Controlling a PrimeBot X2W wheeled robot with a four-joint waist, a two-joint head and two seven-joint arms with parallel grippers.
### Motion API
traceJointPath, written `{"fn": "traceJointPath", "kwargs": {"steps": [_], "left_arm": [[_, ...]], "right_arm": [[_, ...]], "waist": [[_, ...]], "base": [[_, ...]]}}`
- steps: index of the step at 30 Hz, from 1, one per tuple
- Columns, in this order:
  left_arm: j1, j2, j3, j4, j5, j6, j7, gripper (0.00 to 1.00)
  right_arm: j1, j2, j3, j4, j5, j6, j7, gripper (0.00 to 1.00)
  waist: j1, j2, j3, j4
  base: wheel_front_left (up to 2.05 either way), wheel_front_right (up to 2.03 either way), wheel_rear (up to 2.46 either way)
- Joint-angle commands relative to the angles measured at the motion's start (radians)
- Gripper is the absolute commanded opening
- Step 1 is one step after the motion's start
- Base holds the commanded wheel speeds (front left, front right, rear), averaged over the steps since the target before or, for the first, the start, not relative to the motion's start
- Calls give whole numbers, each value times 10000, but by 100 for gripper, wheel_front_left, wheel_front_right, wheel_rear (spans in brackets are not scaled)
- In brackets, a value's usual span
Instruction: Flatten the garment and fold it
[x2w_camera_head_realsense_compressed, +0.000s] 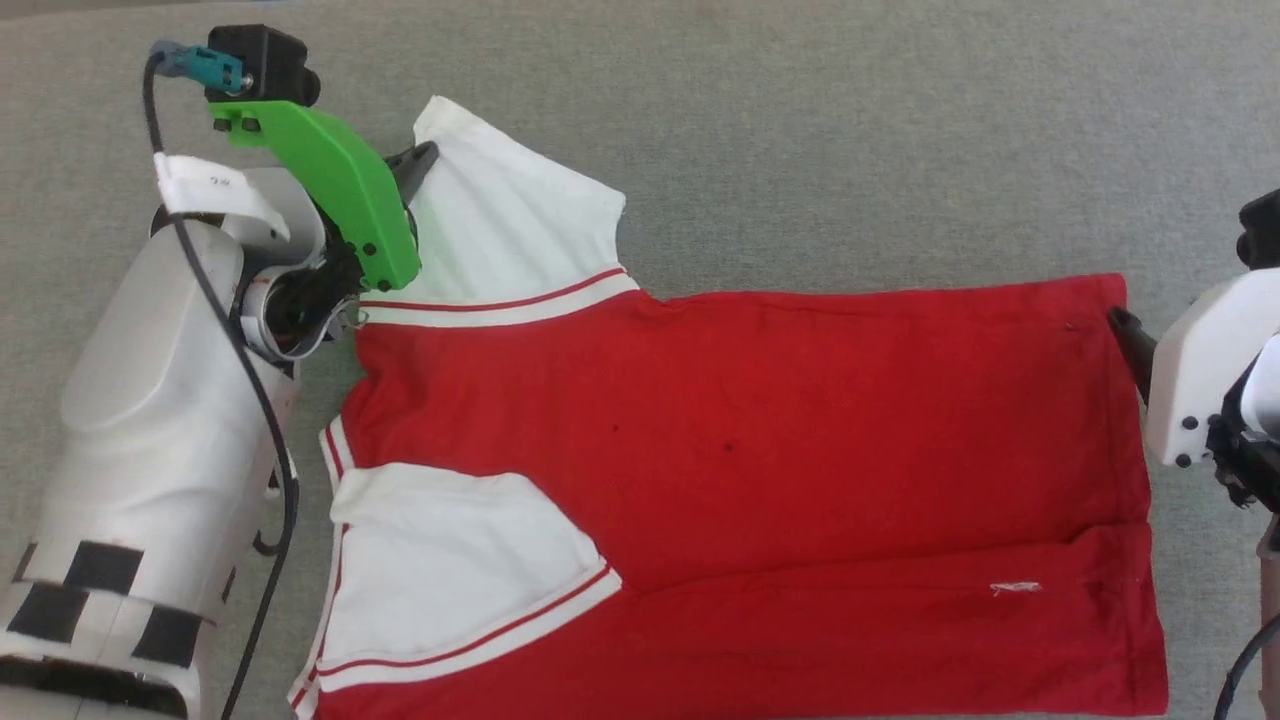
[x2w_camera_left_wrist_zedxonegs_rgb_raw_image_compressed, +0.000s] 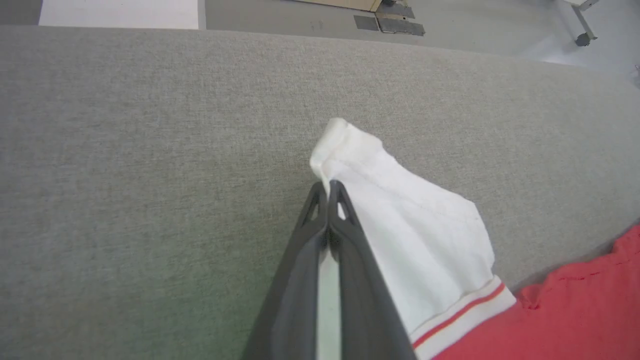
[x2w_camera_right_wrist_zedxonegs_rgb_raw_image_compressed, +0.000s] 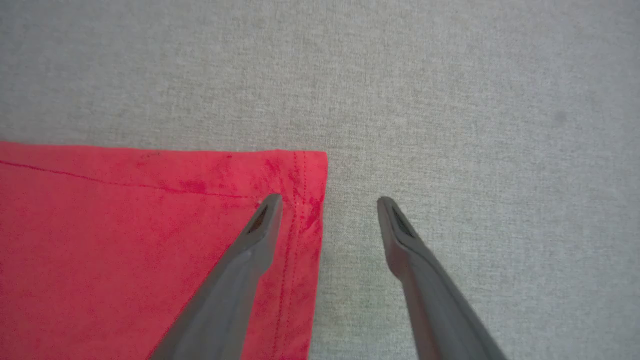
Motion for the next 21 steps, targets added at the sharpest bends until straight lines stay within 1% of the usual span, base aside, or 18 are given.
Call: {"fn": "traceJointPath", "kwargs": {"steps": [1,5,10,11,12,13,14,16,21], "left_arm": [[304,77,98,-271,-173,-88,-130,0],[785,77,307,-1156,-534,-47,-227,0],[1217,163,391,-1963,-645,103,-282,0],[1290,157,419,-2119,-685,116,-315,0],[1346,151,449,-2240,-734,119,-339,0],[1411,142,499,-2383,-802,122,-378,0],[1464,140,545,-2489,-871,120,-399,0],[1589,192,621,-2721,-955,117,-443,0],[2249,402,841,-3577,-1204,99,-628,0]], "right_arm": [[-290,-65,92,143,-205,-15,256,100],[-588,-259,416,577,-513,-15,589,100],[-666,-388,817,1172,-577,-15,857,100],[-654,-377,798,1291,-516,-15,995,84],[-662,-375,785,1332,-476,-15,1047,32],[-692,-380,749,1322,-450,-15,987,8],[-712,-389,721,1316,-431,-15,940,0],[-742,-406,606,1242,-394,-15,721,0],[-451,-221,279,952,-104,-15,35,0]], "waist": [[-1,-1,-66,122],[-1,-1,36,327],[-1,-1,161,539],[-1,-1,171,581],[-1,-1,169,605],[-1,-1,151,630],[-1,-1,126,642],[-1,-1,13,660],[-1,-1,-573,610]], "base": [[0,0,0],[0,0,0],[0,0,0],[0,0,0],[0,0,0],[0,0,0],[0,0,0],[0,0,0],[0,0,0]]}}
